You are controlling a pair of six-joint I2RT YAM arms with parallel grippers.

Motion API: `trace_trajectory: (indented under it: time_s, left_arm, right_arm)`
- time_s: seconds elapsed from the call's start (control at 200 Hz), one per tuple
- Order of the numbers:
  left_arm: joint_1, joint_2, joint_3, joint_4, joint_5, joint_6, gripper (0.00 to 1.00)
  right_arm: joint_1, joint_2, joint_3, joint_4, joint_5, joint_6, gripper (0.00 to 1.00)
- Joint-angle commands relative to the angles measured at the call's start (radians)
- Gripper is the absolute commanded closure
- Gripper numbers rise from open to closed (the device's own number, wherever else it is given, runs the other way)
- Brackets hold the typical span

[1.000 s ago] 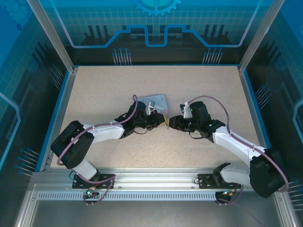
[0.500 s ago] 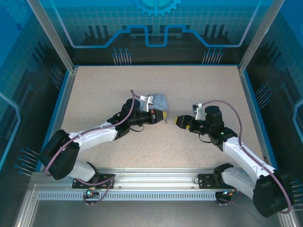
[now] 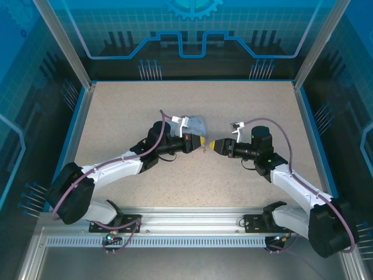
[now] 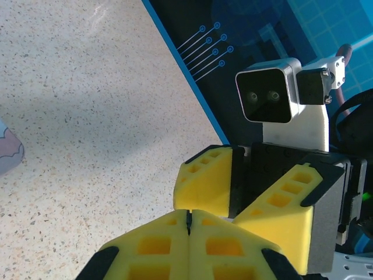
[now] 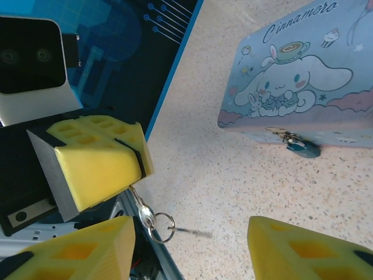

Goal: Unlock a padlock with a key

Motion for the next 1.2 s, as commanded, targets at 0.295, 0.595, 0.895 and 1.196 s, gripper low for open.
trace_trajectory:
  time_s: [0.295, 0.595, 0.895, 1.196]
  left_arm:
    - [-0.006, 0.065, 0.014, 0.136, -0.024, -0.099, 1.0]
    - [-0.006, 0.057, 0.001, 0.166, -0.053, -0.124, 1.0]
    - [-0.006, 0.054, -0.003, 0.165, -0.057, -0.126, 1.0]
    - [-0.006, 0.058, -0.002, 0.153, -0.072, -0.143, 1.0]
  right_arm:
    - [0.07, 0.058, 0.059, 0.108, -0.022, 0.005, 0.51]
    - [0.089, 0.071, 0.043, 0.112, -0.012, 0.0, 0.6]
    - [0.089, 0.076, 0.046, 0.097, -0.005, -0.004, 0.76]
    - [0.09, 0.08, 0.059, 0.078, 0.006, -0.01, 1.0]
